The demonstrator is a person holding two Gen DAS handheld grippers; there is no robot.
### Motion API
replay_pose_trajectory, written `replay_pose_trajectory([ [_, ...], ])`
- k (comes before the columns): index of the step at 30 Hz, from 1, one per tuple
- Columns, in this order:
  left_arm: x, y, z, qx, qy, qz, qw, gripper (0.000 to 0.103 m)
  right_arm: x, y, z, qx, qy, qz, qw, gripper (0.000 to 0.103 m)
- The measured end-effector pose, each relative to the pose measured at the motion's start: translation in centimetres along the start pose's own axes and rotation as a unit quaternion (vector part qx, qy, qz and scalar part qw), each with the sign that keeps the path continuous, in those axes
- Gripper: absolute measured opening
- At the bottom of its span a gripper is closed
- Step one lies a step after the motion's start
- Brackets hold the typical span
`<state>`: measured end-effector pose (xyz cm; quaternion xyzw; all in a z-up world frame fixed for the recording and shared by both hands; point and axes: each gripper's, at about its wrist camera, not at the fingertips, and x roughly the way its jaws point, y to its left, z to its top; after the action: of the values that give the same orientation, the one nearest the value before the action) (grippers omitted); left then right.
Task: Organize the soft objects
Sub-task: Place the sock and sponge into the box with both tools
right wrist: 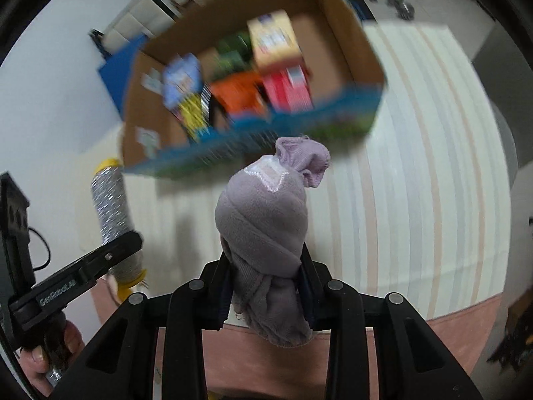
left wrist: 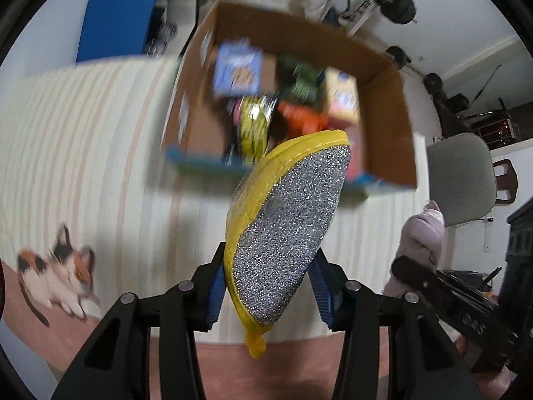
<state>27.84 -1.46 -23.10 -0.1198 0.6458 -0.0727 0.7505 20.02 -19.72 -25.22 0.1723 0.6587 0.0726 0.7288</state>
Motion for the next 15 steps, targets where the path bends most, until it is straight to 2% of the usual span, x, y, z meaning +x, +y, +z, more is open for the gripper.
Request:
replay_pose_trajectory([
  [2, -0.6, -0.3, 1.9, 0.008, -0.013, 0.011, 0.9998, 0.043, -1.8, 0.6, 1.6, -0.009, -0.016, 0.003, 1.0, 0.036],
  [6, -0.8, 0.0, 6.0, 0.009, -0.013, 0.035, 0.9992, 0.043, -4.2, 1.2, 6.5, -0.025, -0.048, -0.019, 0.998, 0.036],
  [10, 1.4, 1.8, 8.3, -0.002, 0.011, 0.063, 0.998, 0.043, -3.5, 1.3, 11.8, -0.026, -0.058, -0.056, 0.996, 0.036],
  [15, 5.4, 3.9, 10.3, -0.013, 0.048, 0.099, 0.9939, 0.043, -1.0, -0.1, 16.2, -0.014, -0.043, -0.09, 0.995, 0.036],
])
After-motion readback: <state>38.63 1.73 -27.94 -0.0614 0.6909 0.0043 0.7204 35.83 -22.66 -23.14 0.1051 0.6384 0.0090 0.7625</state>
